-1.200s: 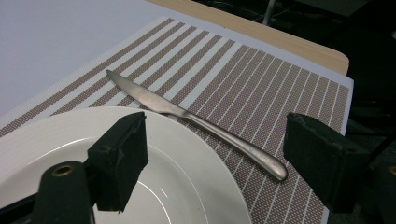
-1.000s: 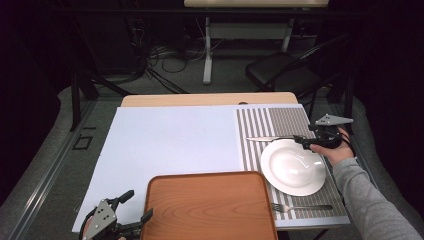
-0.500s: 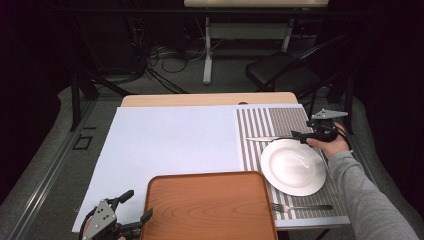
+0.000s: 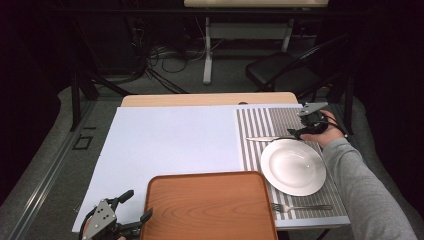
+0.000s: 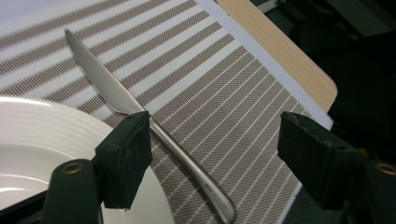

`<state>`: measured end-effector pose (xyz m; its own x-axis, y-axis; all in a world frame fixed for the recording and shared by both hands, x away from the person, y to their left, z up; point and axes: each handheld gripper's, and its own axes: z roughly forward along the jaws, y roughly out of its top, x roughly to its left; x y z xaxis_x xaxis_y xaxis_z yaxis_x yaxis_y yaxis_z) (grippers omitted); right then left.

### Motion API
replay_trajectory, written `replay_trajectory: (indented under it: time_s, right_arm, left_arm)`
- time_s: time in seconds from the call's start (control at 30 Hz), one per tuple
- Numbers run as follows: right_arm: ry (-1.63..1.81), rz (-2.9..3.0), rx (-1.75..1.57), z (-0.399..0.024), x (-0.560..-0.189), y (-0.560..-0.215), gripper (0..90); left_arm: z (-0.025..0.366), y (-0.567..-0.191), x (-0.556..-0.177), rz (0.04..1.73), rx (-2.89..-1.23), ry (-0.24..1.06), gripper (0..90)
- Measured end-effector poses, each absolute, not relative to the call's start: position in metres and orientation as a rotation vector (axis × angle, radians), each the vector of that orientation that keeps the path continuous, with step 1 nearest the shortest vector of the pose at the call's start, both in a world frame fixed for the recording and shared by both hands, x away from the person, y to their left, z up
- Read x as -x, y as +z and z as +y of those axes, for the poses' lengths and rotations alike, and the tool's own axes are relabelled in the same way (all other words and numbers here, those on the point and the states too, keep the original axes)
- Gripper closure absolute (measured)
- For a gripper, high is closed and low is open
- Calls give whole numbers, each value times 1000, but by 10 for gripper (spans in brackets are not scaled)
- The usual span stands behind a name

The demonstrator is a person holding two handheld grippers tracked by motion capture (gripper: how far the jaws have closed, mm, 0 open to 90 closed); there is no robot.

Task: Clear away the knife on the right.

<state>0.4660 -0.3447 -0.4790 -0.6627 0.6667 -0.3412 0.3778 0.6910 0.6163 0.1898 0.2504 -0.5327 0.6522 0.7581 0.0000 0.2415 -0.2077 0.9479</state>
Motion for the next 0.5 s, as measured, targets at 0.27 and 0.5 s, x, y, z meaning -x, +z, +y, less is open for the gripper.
replay_trajectory:
  time_s: [0.27, 0.5]
  right_arm:
    - [434, 2421, -494, -329, -473, -474, 271]
    - [214, 2461, -287, -318, -478, -475, 290]
  left_arm:
    - [251, -533, -190, 809, -1763, 583, 165]
    - [250, -533, -190, 812, -1765, 584, 165]
